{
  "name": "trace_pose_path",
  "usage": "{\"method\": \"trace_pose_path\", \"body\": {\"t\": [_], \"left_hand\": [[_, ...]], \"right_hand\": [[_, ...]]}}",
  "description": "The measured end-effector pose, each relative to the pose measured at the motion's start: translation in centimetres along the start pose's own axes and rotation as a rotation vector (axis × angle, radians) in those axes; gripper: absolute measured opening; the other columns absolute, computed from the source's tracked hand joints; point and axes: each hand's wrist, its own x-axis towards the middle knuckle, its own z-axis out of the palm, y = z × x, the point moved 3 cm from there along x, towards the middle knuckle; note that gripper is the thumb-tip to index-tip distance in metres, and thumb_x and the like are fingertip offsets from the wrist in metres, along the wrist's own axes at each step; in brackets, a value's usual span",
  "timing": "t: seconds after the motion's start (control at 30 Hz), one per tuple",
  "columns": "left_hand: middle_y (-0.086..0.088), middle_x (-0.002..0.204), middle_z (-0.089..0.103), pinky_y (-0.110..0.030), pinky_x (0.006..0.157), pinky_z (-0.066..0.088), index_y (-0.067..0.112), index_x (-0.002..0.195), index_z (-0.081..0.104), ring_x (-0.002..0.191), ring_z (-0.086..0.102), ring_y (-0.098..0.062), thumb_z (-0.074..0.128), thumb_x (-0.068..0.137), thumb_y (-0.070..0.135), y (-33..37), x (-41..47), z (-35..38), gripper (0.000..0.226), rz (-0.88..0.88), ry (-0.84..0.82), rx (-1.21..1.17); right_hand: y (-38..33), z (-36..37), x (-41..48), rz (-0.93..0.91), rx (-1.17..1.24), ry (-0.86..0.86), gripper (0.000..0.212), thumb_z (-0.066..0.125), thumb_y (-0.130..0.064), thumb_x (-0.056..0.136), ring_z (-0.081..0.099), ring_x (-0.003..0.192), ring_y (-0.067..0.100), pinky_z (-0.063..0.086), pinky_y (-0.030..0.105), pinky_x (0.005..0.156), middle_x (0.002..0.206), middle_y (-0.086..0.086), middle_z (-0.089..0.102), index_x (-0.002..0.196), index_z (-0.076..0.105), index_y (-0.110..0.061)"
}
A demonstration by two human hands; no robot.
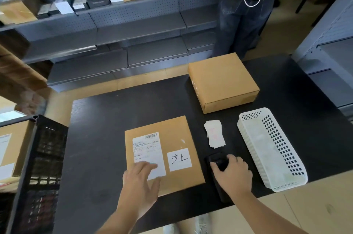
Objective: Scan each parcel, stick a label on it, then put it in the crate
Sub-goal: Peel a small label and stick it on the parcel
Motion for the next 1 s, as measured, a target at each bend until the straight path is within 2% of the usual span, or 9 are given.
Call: {"method": "trace_pose_path", "body": {"t": [0.13,0.2,0.27,0.37,0.5,0.67,0.8,0.93,1.0], "left_hand": [[0.012,0.115,0.061,-0.021,0.096,0.037,0.027,0.119,0.068,0.112,0.052,-0.010,0.060,0.097,0.037,9.2,8.3,2.7,0.025,0.180,-0.149,-0.040],[0.006,0.111,0.061,-0.026,0.093,0.046,0.023,0.121,0.067,0.108,0.055,-0.013,0.058,0.099,0.034,13.0,12.3,5.4,0.026,0.263,-0.240,-0.003],[0.001,0.111,0.060,-0.034,0.091,0.050,0.019,0.122,0.065,0.109,0.056,-0.019,0.058,0.099,0.031,15.7,15.7,8.1,0.027,0.311,-0.336,0.116],[-0.005,0.122,0.057,-0.038,0.095,0.047,0.016,0.131,0.057,0.116,0.053,-0.025,0.057,0.100,0.032,16.9,19.0,11.3,0.034,0.317,-0.435,0.348],[-0.003,0.123,0.055,-0.039,0.094,0.042,0.018,0.134,0.052,0.117,0.052,-0.025,0.059,0.098,0.036,16.2,20.5,14.0,0.040,0.283,-0.433,0.447],[0.002,0.125,0.054,-0.042,0.098,0.038,0.023,0.137,0.050,0.118,0.051,-0.022,0.061,0.097,0.036,15.7,21.0,15.1,0.044,0.216,-0.392,0.394],[0.005,0.116,0.058,-0.040,0.095,0.037,0.025,0.122,0.056,0.110,0.054,-0.019,0.064,0.095,0.034,15.5,21.2,14.8,0.029,0.154,-0.354,0.300],[0.005,0.108,0.058,-0.039,0.092,0.037,0.025,0.106,0.059,0.103,0.053,-0.018,0.064,0.096,0.033,15.4,21.2,14.7,0.013,0.122,-0.332,0.259],[0.005,0.108,0.057,-0.039,0.091,0.037,0.025,0.104,0.061,0.104,0.052,-0.018,0.062,0.097,0.032,15.4,21.3,14.5,0.010,0.110,-0.315,0.238]], "right_hand": [[-0.2,-1.1,2.5,0.036,0.370,-0.033,0.038,0.063,-0.041,0.099,0.061,0.097,0.012,0.049,0.020,0.077,0.116,0.000,0.063,0.129,0.062,-0.017],[-0.3,-1.4,3.9,0.062,0.428,-0.026,0.028,0.065,-0.034,0.099,0.059,0.086,0.007,0.041,0.012,0.069,0.111,-0.001,0.066,0.121,0.065,-0.017],[-0.1,-1.2,5.2,0.089,0.467,-0.011,0.025,0.066,-0.032,0.099,0.059,0.083,0.006,0.042,0.014,0.070,0.104,-0.002,0.068,0.118,0.067,-0.015],[0.2,-0.2,6.7,0.139,0.498,-0.031,0.030,0.069,-0.039,0.096,0.061,0.085,0.008,0.049,0.021,0.075,0.102,-0.004,0.065,0.116,0.066,-0.017],[0.6,1.4,7.7,0.175,0.516,-0.072,0.037,0.072,-0.046,0.092,0.064,0.089,0.010,0.055,0.027,0.078,0.105,-0.005,0.064,0.116,0.065,-0.020],[1.2,2.2,8.4,0.215,0.558,-0.100,0.027,0.069,-0.038,0.096,0.062,0.084,0.008,0.049,0.020,0.071,0.099,-0.005,0.064,0.113,0.065,-0.018],[1.2,2.2,8.8,0.217,0.584,-0.105,0.021,0.066,-0.035,0.098,0.062,0.082,0.005,0.042,0.013,0.063,0.098,-0.005,0.066,0.111,0.067,-0.018],[1.1,1.9,8.9,0.216,0.585,-0.093,0.017,0.065,-0.033,0.099,0.061,0.078,0.003,0.040,0.011,0.060,0.095,-0.006,0.066,0.109,0.066,-0.019],[0.9,1.5,8.9,0.193,0.570,-0.071,0.014,0.065,-0.033,0.099,0.060,0.076,0.002,0.039,0.011,0.059,0.092,-0.008,0.065,0.106,0.066,-0.020]]}}
